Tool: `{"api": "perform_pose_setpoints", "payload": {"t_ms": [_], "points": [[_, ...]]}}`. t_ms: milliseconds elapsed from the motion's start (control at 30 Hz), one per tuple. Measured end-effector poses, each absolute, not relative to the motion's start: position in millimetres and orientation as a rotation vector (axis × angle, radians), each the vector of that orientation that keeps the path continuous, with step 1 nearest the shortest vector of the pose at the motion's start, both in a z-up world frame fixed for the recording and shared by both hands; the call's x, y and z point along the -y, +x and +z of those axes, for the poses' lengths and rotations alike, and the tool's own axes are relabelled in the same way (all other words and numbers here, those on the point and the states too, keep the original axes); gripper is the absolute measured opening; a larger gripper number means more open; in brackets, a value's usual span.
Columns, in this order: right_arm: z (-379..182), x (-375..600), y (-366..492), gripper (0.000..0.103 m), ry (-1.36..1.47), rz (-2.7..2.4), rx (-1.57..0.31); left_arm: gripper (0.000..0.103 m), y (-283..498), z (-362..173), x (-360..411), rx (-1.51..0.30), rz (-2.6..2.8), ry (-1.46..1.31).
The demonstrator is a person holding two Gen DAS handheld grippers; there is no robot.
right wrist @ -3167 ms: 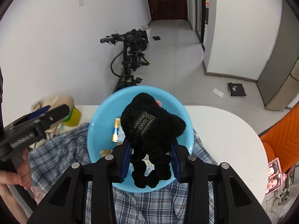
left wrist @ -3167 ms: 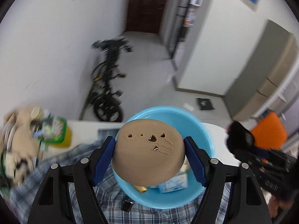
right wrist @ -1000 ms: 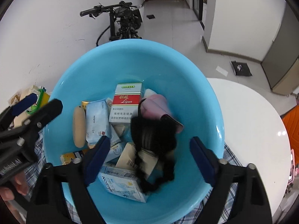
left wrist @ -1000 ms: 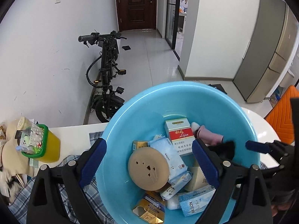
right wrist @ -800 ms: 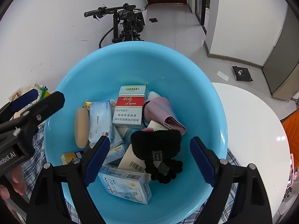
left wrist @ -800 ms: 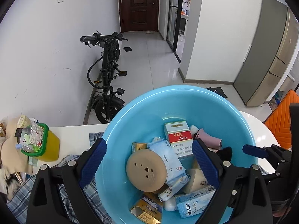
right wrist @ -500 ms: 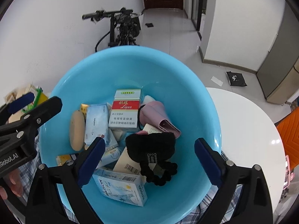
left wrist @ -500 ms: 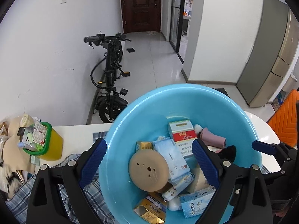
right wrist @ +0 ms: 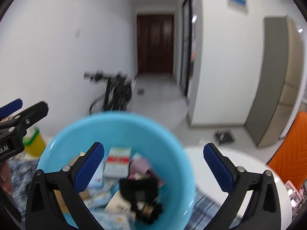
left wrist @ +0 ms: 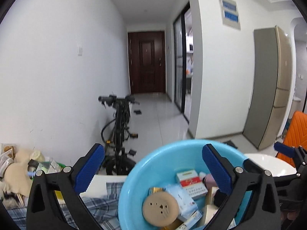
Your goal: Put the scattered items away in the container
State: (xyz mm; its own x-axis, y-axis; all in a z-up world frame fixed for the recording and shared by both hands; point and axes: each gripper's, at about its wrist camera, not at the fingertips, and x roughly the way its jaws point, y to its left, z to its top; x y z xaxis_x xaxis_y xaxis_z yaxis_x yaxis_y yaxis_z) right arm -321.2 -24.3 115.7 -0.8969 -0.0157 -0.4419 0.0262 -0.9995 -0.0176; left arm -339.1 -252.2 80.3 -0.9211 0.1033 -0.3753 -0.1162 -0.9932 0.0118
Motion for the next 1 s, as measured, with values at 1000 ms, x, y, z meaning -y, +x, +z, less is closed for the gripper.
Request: {"api": "perform_pose_setpoints", "payload": {"t_ms": [1000], "points": [[148,-9,-170,0.103,0.383,-2.846,0.108,0.103,-171,100,265,-0.114,2.951,-0.453]]}}
